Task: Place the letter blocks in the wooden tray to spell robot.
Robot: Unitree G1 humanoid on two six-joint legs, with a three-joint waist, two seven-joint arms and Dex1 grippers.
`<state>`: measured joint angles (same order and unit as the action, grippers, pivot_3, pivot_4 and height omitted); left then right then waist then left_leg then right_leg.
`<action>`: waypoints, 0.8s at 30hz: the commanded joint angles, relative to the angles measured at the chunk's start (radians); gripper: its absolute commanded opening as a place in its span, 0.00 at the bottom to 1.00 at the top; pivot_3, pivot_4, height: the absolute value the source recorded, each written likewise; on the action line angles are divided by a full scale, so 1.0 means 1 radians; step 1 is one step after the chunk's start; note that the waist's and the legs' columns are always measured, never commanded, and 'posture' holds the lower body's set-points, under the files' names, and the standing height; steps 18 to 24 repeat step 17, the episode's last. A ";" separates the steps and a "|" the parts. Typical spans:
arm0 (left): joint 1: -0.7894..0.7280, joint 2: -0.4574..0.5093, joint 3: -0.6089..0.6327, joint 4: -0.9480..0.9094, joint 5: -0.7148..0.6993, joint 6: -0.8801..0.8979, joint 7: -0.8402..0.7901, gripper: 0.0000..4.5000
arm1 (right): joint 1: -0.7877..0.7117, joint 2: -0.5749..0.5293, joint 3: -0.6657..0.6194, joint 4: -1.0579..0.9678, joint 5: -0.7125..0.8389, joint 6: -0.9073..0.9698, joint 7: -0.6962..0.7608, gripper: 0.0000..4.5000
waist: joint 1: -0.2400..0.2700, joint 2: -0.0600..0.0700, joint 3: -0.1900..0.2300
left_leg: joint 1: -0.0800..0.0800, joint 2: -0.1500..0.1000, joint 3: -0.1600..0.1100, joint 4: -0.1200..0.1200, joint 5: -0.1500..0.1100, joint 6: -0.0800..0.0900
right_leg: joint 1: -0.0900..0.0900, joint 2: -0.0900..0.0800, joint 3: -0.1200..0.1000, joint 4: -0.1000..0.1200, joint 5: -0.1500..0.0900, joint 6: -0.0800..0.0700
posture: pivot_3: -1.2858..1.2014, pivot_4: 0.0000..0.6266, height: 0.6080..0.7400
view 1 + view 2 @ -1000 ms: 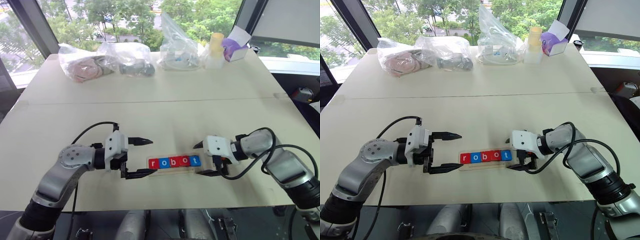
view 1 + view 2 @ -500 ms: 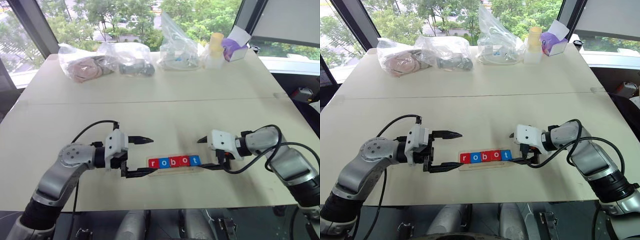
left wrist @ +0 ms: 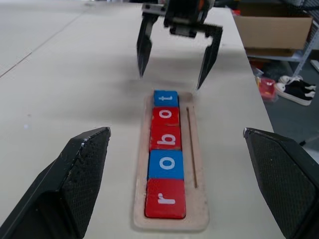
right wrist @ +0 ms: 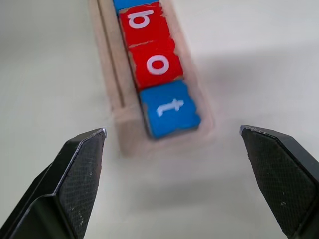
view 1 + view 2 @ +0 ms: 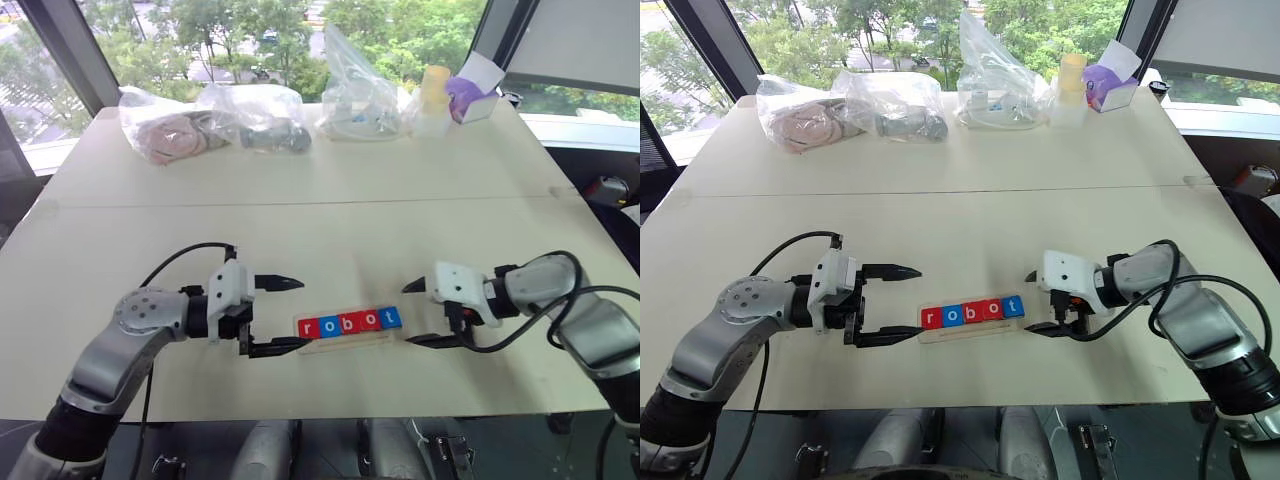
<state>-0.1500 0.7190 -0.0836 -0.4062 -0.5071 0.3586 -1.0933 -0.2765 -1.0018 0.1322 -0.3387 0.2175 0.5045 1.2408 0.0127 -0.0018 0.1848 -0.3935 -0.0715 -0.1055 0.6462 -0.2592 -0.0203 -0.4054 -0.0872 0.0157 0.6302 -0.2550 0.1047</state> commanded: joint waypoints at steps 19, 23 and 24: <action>0.058 0.187 0.179 -0.074 -0.151 0.189 -0.051 1.00 | 0.218 -0.145 -0.430 -0.231 0.344 0.294 -0.002 0.99 | 0.000 0.000 0.000 | -0.001 0.000 0.000 0.000 0.000 0.000 | -0.001 0.000 0.000 0.000 0.000 -0.001 | 0.52 0.24 1.00; 0.058 0.187 0.179 -0.074 -0.151 0.189 -0.051 1.00 | 0.218 -0.145 -0.430 -0.231 0.344 0.294 -0.002 0.99 | 0.000 0.000 0.000 | -0.001 0.000 0.000 0.000 0.000 0.000 | -0.001 0.000 0.000 0.000 0.000 -0.001 | 0.52 0.24 1.00; 0.058 0.187 0.179 -0.074 -0.151 0.189 -0.051 1.00 | 0.218 -0.145 -0.430 -0.231 0.344 0.294 -0.002 0.99 | 0.000 0.000 0.000 | -0.001 0.000 0.000 0.000 0.000 0.000 | -0.001 0.000 0.000 0.000 0.000 -0.001 | 0.52 0.24 1.00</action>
